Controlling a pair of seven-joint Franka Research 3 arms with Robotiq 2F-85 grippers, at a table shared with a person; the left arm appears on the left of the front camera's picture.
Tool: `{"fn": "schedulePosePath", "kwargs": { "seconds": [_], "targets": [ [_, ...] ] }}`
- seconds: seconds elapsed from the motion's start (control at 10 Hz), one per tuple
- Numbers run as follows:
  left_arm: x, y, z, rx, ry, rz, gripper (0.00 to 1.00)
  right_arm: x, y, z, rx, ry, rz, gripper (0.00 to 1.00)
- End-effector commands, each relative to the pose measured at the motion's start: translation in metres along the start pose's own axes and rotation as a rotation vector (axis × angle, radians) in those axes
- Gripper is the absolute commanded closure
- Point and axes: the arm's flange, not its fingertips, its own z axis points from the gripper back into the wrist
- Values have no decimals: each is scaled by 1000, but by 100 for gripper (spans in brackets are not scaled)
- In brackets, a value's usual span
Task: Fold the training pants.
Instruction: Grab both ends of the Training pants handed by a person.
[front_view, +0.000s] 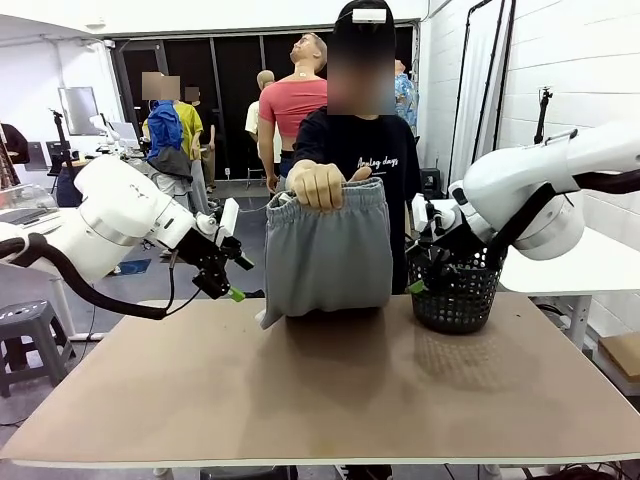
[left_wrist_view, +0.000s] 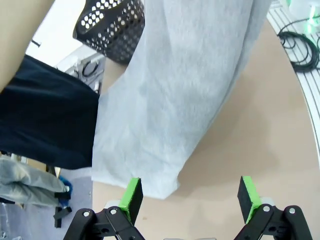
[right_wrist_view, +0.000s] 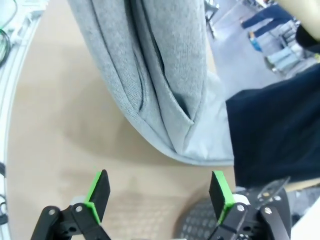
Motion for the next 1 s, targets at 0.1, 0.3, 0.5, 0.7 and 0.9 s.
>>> {"fn": "schedulePosePath", "kwargs": {
  "seconds": [0.1,0.3,0.5,0.7,0.9],
  "targets": [
    [0,-7,-13,-30,-139,-45,0,-6,-2,-15,66,-118,25,0],
    [2,-12,-21,-5,-224,-34,0,-1,2,-24,91,-174,35,0],
    [3,-16,-22,36,-290,-29,0,6,5,-26,100,-236,54,0],
    [7,-16,-27,43,-374,-32,0,15,9,-25,130,-321,63,0],
    [15,-18,-35,6,-436,-34,0,20,14,-16,135,-374,77,0]
  ]
}}
